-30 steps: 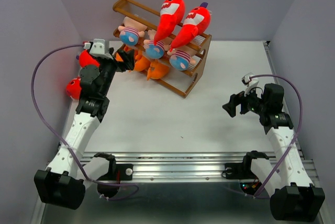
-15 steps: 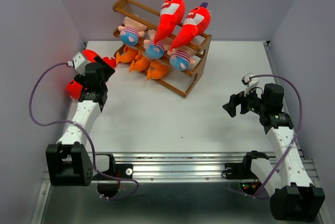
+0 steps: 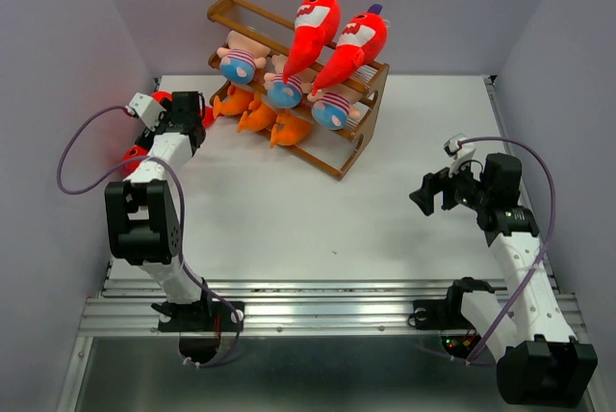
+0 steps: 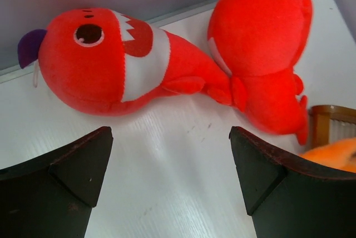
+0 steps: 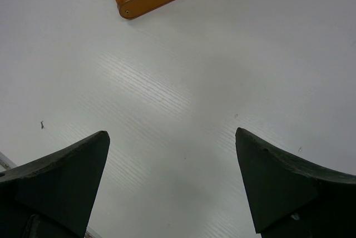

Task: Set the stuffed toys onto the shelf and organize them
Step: Grab a stuffed toy with the left arm

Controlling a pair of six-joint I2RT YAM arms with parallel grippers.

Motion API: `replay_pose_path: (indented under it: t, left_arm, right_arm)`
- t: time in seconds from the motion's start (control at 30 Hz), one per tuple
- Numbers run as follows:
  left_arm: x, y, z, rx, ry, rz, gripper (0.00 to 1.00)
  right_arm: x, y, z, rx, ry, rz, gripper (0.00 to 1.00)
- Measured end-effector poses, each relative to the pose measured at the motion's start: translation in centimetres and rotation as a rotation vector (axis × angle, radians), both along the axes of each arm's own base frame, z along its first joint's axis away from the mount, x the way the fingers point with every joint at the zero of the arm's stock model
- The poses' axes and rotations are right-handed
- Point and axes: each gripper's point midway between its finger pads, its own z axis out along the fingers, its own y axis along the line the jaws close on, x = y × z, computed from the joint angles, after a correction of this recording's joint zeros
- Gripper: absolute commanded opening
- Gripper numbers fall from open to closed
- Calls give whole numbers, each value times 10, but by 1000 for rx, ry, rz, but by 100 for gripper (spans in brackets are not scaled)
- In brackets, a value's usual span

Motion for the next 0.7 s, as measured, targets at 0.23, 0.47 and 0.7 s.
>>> replay_pose_path:
  t: [0.23,0.47,0.7]
  left_arm:
    - [2,37,-27,28,88,103,98]
    - [4,64,-35,41,118,160,97]
    - [-2,80,-49,6,146,181,78]
  right_arm:
    - [2,-1,-6,-4,21,-3,100]
    - [4,-3,-11,-10,40,-8,100]
    - [4,-3,-12,-13,42,-12,100]
